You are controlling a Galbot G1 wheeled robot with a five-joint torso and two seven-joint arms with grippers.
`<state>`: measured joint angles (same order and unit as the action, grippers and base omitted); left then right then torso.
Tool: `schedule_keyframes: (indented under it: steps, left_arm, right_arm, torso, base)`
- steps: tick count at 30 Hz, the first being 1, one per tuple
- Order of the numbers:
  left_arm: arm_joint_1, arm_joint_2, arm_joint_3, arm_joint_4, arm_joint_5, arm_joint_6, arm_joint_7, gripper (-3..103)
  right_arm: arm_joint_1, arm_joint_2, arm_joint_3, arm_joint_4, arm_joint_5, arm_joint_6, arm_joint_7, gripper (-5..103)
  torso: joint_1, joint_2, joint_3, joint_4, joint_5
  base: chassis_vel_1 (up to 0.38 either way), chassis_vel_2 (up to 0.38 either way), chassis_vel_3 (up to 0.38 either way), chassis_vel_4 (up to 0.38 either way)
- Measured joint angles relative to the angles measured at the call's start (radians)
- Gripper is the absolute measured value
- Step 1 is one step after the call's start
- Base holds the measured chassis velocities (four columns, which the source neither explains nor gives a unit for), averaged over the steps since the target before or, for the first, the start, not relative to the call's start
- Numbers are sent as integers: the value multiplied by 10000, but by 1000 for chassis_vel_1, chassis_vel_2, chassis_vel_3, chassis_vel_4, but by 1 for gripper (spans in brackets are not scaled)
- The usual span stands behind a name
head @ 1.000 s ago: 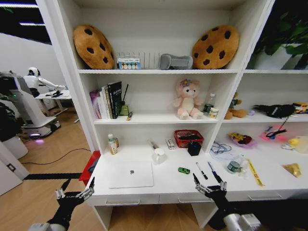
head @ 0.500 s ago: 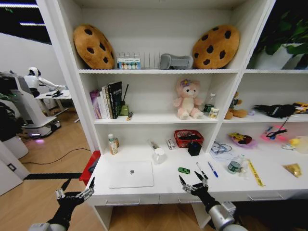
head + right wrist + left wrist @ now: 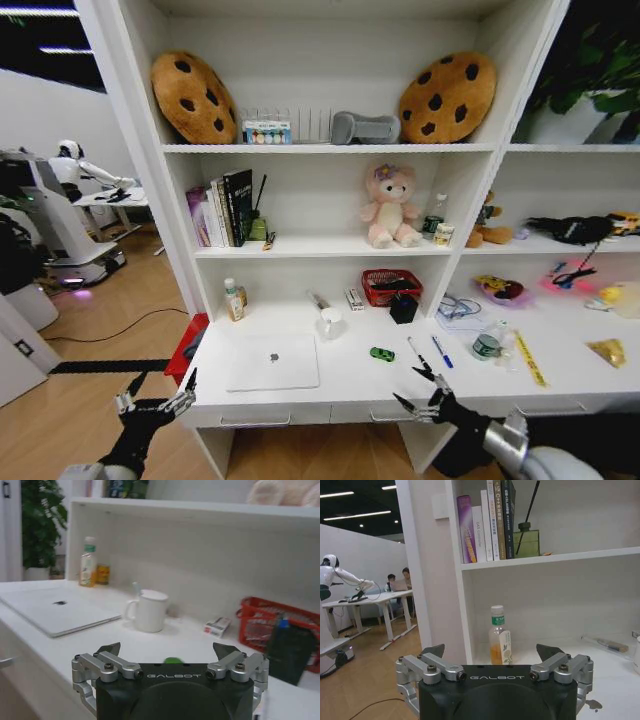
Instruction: Organize the objects on the table.
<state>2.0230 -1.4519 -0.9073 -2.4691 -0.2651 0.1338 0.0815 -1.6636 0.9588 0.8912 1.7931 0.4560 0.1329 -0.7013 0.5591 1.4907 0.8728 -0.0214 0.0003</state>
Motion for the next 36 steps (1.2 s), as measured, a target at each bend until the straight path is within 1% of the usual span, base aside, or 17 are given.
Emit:
schedule_keyframes:
  steps: [2,3,4,5,6,7,8,10,13,24,27,28,30,31,32,35,36]
  left_arm:
    - [0,0,0,0,0,0,0,100]
    - [0,0,0,0,0,0,0,100]
    - [0,0,0,0,0,0,0,100]
    - [0,0,0,0,0,1,0,100]
    - [0,0,0,1,0,0,0,100]
    - [0,0,0,1,0,0,0,100]
    - [0,0,0,1,0,0,-1,100]
    - [0,0,0,0,0,0,-2,100]
    - [0,0,0,0,0,0,-3,100]
    - [0,0,0,0,0,-3,-9,100]
    - [0,0,2,0,-1,-2,-9,100]
    - [0,0,2,-2,-1,-3,-9,100]
    - [0,-1,2,-3,-1,-3,-9,100]
    - [0,-1,2,-2,-1,-3,-9,100]
    - [0,-1,2,-2,-1,-3,-9,100]
    - [0,0,1,-3,-1,-3,-9,100]
    - [0,0,1,-3,-1,-3,-9,100]
  right_arm:
    - [-85,43,-6,8,266,196,919,100]
    - [-192,155,-16,97,341,266,1207,103]
    - [-192,155,-16,97,341,266,1207,103]
    - [-349,333,-12,287,381,230,1455,100]
    - [-443,424,-10,397,405,192,1531,100]
    - [-443,424,-10,397,405,192,1531,100]
    - [-584,560,-10,553,462,129,1604,92]
    - [-695,697,-22,667,500,61,1635,98]
    - [-675,731,-54,675,489,42,1633,100]
    - [-401,629,-167,637,402,-118,1736,100]
    - [-320,687,-278,572,369,109,2027,100]
    - [-302,713,-311,558,386,177,2114,100]
    - [-294,729,-337,558,419,228,2155,100]
    - [-295,736,-347,567,441,229,2163,100]
    - [-295,736,-347,567,441,229,2163,100]
    - [-299,754,-328,613,465,-204,1985,100]
    - [-299,754,-328,613,465,-204,1985,100]
  torso:
    - [-1,1,0,-2,-4]
    - [-1,1,-1,-2,-3]
    - [-1,1,-1,-2,-3]
    - [-1,1,-2,-4,-2]
    - [-1,0,-1,-3,-3]
    - [-1,0,-1,-3,-3]
    - [-1,1,-2,-5,-3]
    - [-1,1,-2,-5,-4]
    - [-2,1,-2,-2,-5]
    - [-2,1,-2,1,-4]
    - [-2,1,-1,-5,-5]
    - [-2,1,-1,-4,5]
    - [-3,1,0,1,7]
    - [-3,1,-1,1,-6]
    - [-3,1,-1,1,-6]
    - [-2,1,-1,-2,-4]
    - [-2,1,-1,-2,-4]
  base:
    - [0,0,0,0]
    - [0,0,0,0]
    - [0,0,0,0]
    - [0,0,0,0]
    - [0,0,0,0]
    - [0,0,0,0]
    - [0,0,0,0]
    - [0,0,0,0]
    - [0,0,0,0]
    - [-97,-98,103,107]
    - [-185,-213,190,193]
    - [-161,-172,150,144]
    - [-118,-156,150,110]
    - [-45,-77,103,76]
    - [-45,-77,103,76]
    - [-15,-26,7,16]
    - [0,0,0,0]
